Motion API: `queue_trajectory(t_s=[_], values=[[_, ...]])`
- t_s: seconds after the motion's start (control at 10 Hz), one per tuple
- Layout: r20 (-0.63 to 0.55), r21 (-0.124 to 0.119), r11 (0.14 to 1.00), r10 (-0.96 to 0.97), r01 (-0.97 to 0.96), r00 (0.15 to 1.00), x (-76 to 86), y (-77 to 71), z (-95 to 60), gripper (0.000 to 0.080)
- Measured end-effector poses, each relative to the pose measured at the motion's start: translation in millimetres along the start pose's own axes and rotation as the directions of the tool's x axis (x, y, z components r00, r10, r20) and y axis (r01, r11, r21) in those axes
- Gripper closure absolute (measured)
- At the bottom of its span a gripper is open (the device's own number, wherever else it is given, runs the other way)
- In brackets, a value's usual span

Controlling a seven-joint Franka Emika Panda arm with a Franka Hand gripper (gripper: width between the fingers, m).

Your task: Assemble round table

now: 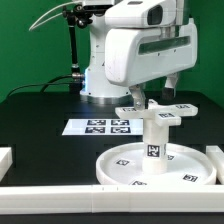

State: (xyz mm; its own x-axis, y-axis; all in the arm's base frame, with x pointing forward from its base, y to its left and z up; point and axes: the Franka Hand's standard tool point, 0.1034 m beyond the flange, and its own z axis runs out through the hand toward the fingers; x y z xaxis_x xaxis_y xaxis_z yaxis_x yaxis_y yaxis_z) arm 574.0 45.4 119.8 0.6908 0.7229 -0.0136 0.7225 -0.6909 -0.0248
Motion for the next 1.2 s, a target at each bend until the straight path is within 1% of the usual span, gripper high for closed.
queue_trajectory(t_s=[0.5,1.2], values=[[0.011,0.005,1.0,0.0,0.0,1.0,-2.5,-0.6,7.4,0.0151],[0.011,0.001,1.0,0.009,-0.009,1.0,0.5,2.8,6.2,0.0151]])
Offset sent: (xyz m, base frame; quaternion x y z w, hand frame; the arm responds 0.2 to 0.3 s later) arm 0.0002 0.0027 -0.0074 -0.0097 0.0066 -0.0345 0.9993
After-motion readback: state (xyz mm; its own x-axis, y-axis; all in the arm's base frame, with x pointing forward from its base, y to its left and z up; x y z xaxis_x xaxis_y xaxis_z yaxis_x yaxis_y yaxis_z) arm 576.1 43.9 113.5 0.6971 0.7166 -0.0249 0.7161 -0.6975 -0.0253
